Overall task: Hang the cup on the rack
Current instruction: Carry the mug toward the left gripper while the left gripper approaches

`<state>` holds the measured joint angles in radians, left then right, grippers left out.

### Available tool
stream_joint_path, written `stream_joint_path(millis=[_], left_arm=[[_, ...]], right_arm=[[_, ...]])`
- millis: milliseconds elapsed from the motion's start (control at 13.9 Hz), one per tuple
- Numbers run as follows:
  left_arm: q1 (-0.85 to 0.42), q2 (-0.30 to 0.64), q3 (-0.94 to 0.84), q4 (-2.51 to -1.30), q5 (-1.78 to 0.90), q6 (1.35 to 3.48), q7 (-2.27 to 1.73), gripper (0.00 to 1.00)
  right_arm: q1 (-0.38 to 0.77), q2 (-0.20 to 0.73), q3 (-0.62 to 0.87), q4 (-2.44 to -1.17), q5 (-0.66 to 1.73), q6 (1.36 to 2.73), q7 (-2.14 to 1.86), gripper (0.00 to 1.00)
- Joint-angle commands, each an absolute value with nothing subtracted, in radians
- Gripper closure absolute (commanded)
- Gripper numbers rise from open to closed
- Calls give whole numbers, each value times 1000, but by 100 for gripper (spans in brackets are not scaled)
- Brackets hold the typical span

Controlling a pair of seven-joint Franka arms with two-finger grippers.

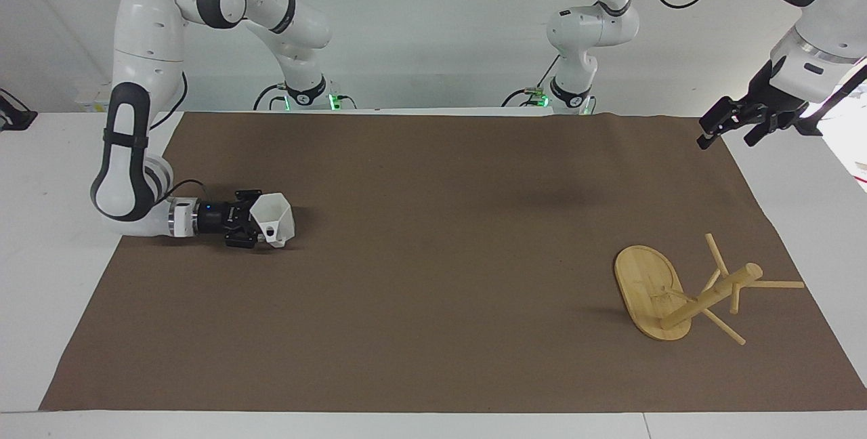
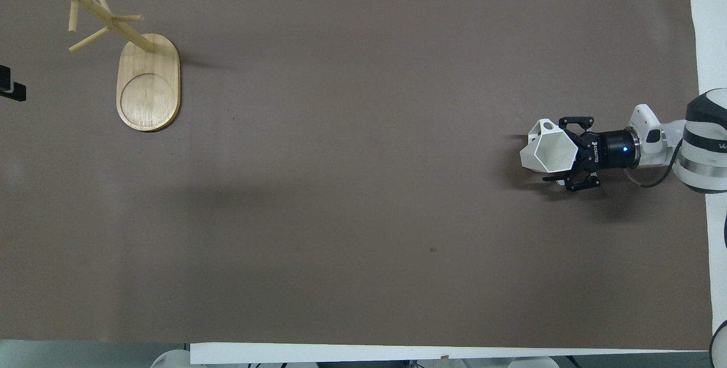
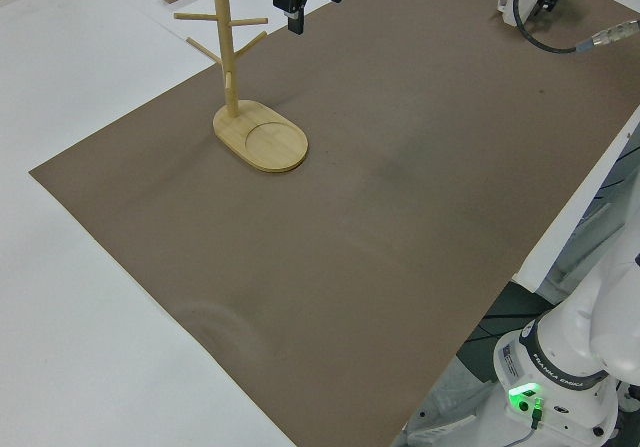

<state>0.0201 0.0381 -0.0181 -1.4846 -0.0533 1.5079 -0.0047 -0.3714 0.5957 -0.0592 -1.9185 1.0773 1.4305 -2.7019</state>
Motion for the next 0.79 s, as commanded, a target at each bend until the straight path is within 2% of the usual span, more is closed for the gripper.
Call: stream_joint_path(millis=[0, 72, 144, 216, 288, 359, 431, 575, 719], left_arm=[[28, 17, -29, -1514, -37, 1531, -3, 0], [29, 17, -29, -1516, -37, 1532, -3, 0], [29, 17, -29, -1514, -37, 1532, -3, 0], [32, 17, -29, -1514, -37, 1532, -3, 0], [34, 17, -29, -1514, -37, 1532, -3, 0], [34, 17, -29, -1516, -37, 1534, -3, 0], [34, 17, -29, -1514, -37, 1534, -5, 0], [34, 17, -29, -1514, -37, 1535, -6, 0], [32, 17, -29, -1517, -37, 1548, -8, 0]], right_arm=[[-360, 569, -61, -1962, 1101, 1454, -2726, 0], [-360, 569, -61, -1965, 1101, 1454, -2726, 1], [-357, 569, -61, -1964, 1101, 1456, -2724, 5], [-357, 569, -61, -1962, 1101, 1459, -2723, 18], [-357, 569, -61, -1959, 1101, 1463, -2717, 40], [-357, 569, -60, -1956, 1101, 1469, -2708, 52], [-357, 569, -58, -1954, 1103, 1471, -2679, 60], [-357, 536, 10, -1950, 1126, 1480, -2564, 60], [-289, 473, 73, -1948, 1149, 1561, -2439, 60]])
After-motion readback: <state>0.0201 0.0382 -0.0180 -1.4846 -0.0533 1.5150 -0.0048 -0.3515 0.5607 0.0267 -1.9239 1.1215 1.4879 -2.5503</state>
